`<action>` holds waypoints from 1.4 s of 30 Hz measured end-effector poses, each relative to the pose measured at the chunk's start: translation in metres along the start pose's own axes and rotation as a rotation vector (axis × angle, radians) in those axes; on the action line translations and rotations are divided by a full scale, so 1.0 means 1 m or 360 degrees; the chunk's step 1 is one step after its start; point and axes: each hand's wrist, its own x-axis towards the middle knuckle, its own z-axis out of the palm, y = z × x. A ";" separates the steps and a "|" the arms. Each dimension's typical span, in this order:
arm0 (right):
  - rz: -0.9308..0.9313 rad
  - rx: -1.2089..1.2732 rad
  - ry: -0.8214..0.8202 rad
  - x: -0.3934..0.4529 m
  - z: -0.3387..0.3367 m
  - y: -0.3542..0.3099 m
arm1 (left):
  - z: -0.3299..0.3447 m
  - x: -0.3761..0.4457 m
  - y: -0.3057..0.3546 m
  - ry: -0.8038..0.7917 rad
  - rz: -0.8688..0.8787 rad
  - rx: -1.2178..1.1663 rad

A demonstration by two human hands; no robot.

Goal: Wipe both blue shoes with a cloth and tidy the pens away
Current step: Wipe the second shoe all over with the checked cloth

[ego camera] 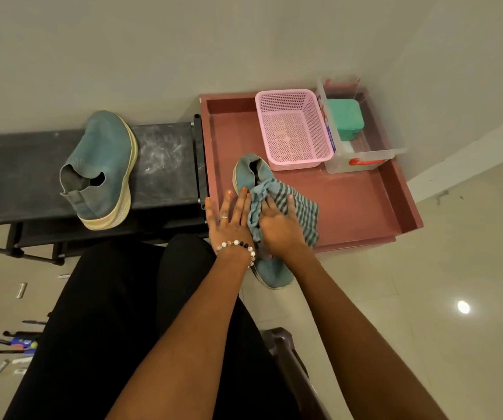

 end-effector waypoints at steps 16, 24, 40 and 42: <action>0.0055 -0.0085 -0.0046 -0.023 0.012 -0.007 | 0.002 0.000 0.002 0.0040 -0.0040 -0.0056; 0.0004 -0.0076 -0.0034 -0.006 0.003 0.000 | -0.003 -0.003 0.000 -0.0050 0.0014 0.0006; 0.0048 0.0016 -0.0023 0.023 0.000 -0.003 | -0.010 -0.003 0.001 -0.0146 0.0022 0.0009; 0.0025 -0.0004 -0.0007 0.004 0.005 -0.001 | -0.004 -0.001 0.002 -0.0079 0.0003 -0.0010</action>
